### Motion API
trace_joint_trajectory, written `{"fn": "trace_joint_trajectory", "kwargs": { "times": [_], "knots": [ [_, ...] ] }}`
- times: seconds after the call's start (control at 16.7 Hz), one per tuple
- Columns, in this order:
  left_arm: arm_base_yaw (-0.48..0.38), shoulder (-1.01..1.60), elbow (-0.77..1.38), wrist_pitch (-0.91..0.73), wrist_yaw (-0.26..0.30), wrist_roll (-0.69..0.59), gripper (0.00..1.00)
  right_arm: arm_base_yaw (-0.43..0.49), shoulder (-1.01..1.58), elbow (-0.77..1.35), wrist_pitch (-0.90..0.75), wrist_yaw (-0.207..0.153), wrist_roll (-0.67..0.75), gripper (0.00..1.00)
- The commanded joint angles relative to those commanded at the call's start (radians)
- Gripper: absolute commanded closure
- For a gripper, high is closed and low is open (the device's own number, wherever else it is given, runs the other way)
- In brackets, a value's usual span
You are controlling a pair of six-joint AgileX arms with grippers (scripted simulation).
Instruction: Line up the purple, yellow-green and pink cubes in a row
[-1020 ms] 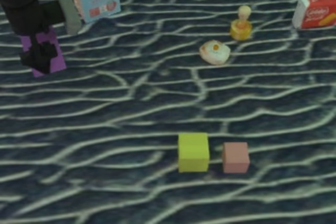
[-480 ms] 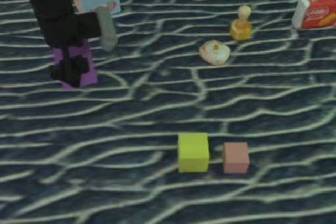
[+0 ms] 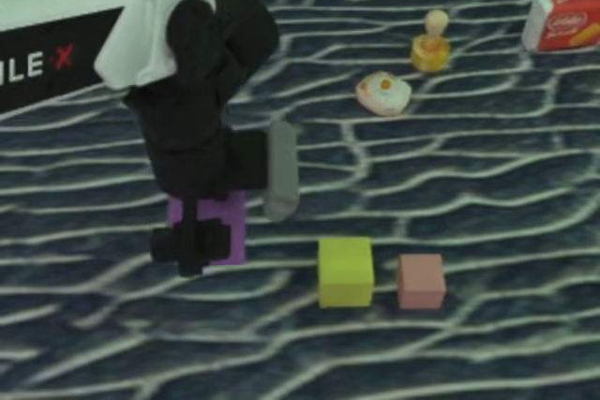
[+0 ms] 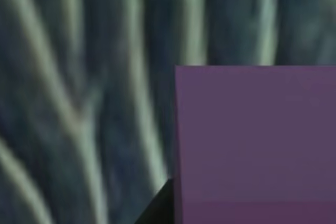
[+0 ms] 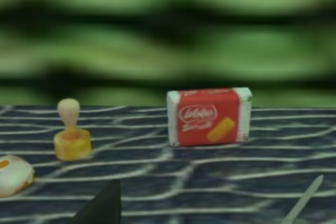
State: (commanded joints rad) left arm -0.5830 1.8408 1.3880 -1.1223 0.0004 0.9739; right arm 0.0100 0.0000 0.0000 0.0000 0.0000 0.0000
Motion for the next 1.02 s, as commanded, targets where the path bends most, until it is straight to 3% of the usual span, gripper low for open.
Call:
{"fn": "trace_joint_trajectory", "kwargs": {
  "times": [0.42, 1.02],
  "knots": [
    [-0.013, -0.008, -0.024, 0.019, 0.000, -0.003, 1.00, 0.000, 0.000, 0.000, 0.000, 0.000, 0.000, 0.00],
    [-0.024, 0.082, -0.180, 0.267, 0.000, -0.010, 1.00, 0.000, 0.000, 0.000, 0.000, 0.000, 0.000, 0.00]
  ]
}}
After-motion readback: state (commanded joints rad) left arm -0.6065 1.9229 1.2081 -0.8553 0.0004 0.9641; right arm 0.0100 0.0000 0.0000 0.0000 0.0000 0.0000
